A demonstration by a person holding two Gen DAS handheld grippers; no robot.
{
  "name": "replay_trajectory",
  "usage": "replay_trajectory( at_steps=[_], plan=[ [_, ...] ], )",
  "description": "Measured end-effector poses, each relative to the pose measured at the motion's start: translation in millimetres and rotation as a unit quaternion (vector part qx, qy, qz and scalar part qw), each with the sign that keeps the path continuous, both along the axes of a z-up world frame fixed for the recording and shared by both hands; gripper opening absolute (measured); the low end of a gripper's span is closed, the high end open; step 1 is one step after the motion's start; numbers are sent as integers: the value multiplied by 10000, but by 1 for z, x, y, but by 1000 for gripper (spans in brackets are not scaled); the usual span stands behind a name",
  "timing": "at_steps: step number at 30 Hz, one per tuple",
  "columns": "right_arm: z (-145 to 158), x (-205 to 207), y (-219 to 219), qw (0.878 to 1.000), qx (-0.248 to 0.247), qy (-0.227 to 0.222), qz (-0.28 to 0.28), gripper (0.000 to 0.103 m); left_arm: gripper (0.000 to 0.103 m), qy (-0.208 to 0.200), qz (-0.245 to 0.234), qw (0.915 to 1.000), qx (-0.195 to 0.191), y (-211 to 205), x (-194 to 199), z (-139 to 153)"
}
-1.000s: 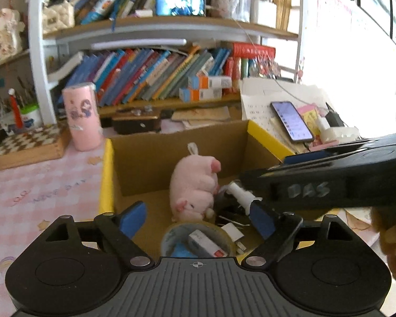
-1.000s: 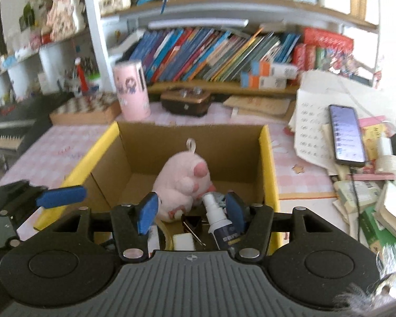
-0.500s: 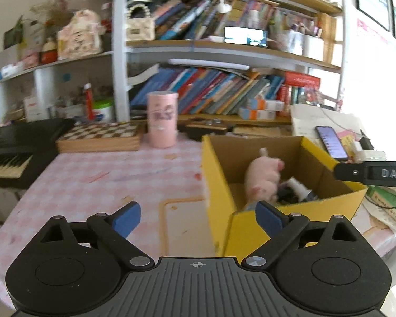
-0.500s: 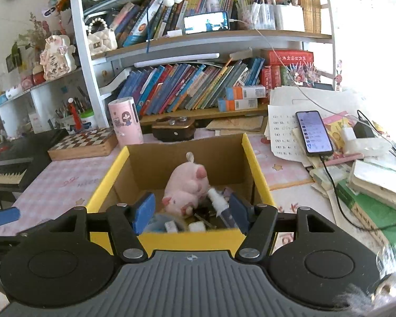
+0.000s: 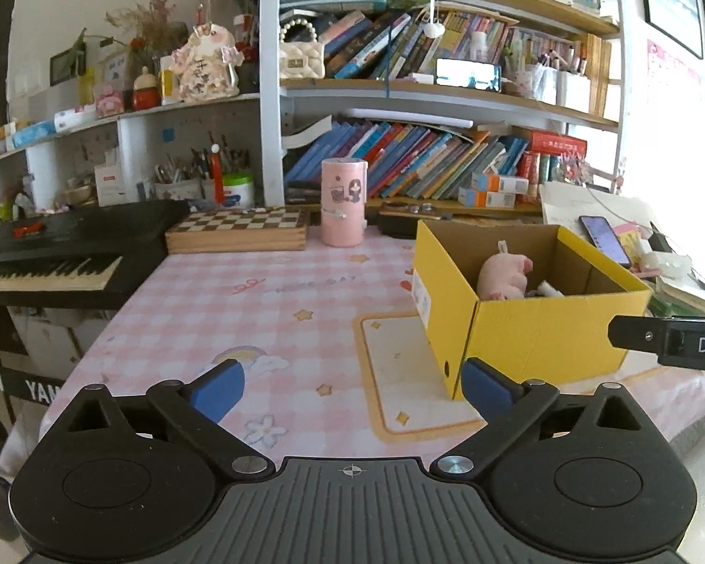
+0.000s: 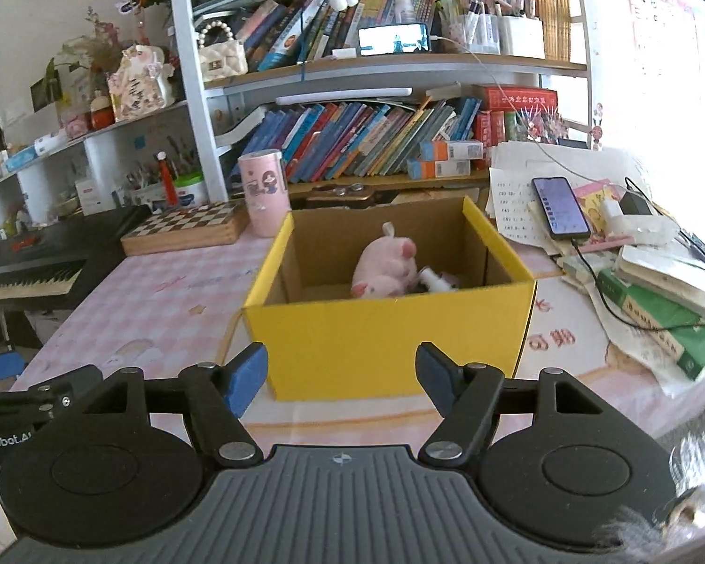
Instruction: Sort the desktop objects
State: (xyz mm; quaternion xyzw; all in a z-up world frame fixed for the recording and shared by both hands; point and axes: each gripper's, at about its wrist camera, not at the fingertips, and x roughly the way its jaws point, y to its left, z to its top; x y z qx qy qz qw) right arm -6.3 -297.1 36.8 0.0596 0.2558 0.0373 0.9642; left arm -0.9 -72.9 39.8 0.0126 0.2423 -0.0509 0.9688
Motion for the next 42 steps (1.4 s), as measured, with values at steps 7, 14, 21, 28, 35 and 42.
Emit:
replay_trajectory(
  at_steps=[7,14,21,28,35,42],
  plan=[
    [-5,-39,27,10000,-12,-1,-64,68,101,-56,91,9999,94,18,-32,-4],
    [-13,-67,48,9994,-239,-98,-221,73,101,-134,188,9994,258,32,-55,-8],
    [-22,-82,61,9994,-249,139,-205,75,102,-48,350,9992,175,46,-67,-13],
    [-27,-96,70,9990,-363,223,-166,85,102,-9,295,9995,128,51,-76,-15],
    [-30,-105,72,9989,-318,266,-240,87,102,31,210,9996,200,51,-82,-17],
    [-32,-109,73,9989,-212,350,-250,88,102,32,61,9997,231,49,-88,-16]
  ],
)
